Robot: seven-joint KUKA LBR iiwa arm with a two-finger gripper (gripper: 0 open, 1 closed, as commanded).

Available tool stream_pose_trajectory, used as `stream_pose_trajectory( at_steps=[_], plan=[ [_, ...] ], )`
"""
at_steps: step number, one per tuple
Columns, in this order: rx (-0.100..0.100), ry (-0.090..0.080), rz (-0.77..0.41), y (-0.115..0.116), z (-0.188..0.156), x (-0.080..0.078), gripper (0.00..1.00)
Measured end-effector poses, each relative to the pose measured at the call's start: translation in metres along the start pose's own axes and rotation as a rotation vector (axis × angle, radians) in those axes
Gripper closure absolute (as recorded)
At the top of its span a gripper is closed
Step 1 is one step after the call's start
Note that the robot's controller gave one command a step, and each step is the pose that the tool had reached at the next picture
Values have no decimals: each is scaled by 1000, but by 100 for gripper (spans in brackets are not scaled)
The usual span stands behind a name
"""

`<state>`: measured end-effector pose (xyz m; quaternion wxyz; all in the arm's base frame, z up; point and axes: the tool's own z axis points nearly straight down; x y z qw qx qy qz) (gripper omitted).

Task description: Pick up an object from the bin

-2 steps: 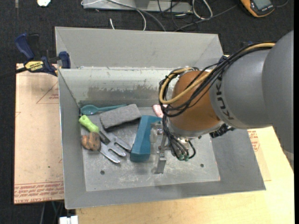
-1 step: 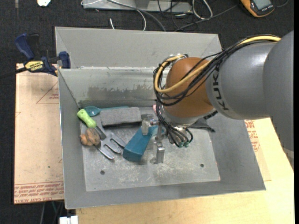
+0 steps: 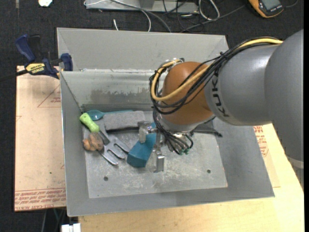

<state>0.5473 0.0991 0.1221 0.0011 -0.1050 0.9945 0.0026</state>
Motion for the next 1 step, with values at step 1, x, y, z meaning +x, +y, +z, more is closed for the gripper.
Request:
stream_pose_trajectory(
  at_steps=[1],
  plan=[
    [0, 2, 7, 2, -4, -42, 0]
  ],
)
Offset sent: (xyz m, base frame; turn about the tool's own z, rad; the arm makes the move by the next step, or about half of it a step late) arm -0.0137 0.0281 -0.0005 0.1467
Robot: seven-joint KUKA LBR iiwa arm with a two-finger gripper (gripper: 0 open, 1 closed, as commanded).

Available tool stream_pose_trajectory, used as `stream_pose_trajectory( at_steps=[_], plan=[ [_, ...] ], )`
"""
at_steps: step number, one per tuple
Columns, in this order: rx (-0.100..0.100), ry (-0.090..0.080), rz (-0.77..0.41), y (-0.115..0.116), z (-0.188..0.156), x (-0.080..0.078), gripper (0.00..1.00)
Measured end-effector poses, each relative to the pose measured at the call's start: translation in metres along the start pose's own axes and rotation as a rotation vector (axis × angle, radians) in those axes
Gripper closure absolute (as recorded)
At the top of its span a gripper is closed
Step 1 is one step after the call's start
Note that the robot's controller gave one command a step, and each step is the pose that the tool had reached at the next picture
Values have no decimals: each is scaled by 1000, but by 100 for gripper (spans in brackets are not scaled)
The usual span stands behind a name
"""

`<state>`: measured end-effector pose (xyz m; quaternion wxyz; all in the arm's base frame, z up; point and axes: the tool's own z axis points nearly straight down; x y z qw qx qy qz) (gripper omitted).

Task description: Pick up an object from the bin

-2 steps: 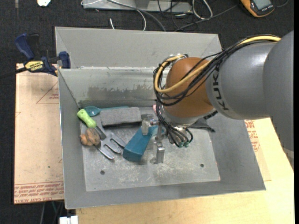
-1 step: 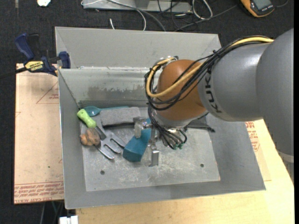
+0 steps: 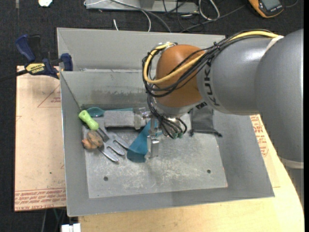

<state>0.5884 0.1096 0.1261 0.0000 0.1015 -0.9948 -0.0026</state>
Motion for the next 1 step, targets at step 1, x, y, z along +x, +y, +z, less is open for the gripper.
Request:
stream_pose_trajectory(
  at_steps=[1],
  plan=[
    [-2, -3, -235, 8, 2, 4, 0]
  ],
)
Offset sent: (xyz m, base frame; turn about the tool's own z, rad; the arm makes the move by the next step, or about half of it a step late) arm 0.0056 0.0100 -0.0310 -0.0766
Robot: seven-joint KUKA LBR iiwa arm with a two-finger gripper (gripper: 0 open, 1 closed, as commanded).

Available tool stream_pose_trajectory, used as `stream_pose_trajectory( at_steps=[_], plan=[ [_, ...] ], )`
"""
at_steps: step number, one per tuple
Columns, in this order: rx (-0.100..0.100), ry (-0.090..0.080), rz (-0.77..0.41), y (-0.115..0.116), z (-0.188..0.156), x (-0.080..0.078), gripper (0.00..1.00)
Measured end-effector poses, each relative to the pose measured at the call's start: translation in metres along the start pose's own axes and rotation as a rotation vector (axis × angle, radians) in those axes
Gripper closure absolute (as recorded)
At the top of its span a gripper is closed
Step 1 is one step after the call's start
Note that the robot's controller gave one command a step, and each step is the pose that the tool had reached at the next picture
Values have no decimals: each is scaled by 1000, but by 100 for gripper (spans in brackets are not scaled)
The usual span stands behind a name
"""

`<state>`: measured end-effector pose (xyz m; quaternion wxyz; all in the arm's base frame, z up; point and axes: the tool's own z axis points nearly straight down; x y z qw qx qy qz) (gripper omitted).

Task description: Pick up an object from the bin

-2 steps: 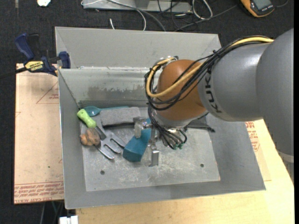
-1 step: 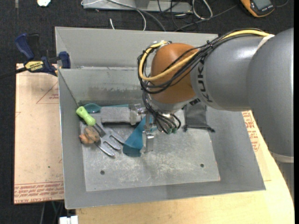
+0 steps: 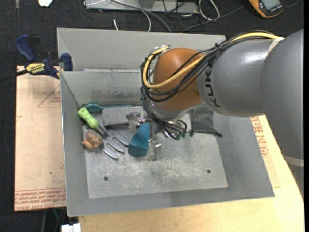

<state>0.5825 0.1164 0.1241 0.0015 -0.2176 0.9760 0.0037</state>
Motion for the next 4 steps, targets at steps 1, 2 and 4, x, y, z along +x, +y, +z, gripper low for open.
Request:
stream_pose_trajectory(
  at_steps=[1, 2, 4],
  plan=[
    [1, -5, 158, -2, 29, -12, 0],
    [-1, -3, 148, 2, 40, 8, 0],
    [0, -13, 237, -48, 52, -4, 100]
  ],
)
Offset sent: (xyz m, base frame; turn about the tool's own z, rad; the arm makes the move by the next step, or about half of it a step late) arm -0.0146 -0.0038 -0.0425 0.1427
